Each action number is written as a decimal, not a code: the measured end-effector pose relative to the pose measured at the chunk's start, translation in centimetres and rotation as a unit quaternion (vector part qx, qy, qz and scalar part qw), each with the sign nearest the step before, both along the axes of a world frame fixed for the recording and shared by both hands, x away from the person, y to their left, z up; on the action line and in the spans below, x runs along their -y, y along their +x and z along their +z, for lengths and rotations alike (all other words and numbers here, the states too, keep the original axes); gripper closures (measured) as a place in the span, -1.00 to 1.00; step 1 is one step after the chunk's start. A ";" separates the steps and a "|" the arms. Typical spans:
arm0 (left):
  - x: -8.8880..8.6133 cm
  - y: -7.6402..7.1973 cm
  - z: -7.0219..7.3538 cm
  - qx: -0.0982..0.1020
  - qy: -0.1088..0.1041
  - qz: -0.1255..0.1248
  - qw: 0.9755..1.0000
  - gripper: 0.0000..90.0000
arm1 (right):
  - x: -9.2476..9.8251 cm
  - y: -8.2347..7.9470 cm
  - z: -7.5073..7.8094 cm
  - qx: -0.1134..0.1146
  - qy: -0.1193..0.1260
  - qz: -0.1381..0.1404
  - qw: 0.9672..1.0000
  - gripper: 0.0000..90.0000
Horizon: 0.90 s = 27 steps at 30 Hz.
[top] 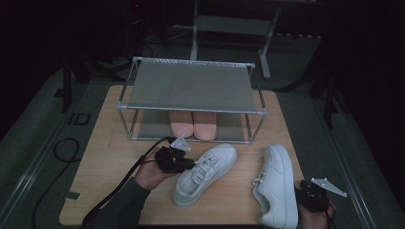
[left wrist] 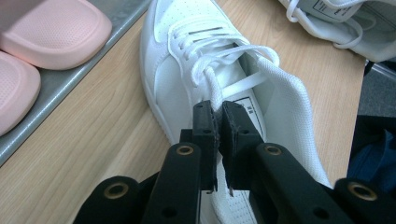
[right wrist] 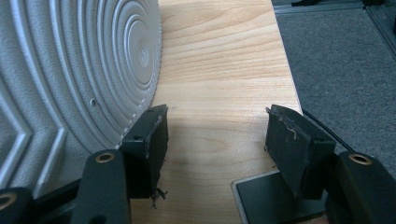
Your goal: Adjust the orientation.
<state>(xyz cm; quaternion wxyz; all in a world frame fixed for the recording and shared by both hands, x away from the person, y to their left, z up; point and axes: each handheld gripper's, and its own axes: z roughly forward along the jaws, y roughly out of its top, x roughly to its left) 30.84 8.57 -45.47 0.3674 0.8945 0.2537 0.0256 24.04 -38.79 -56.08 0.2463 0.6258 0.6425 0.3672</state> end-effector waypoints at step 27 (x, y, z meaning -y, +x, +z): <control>1.3 -1.5 -2.1 -0.021 -0.011 -0.016 1.000 0.76 | -0.3 -0.6 1.2 0.011 -0.005 0.002 1.000 0.22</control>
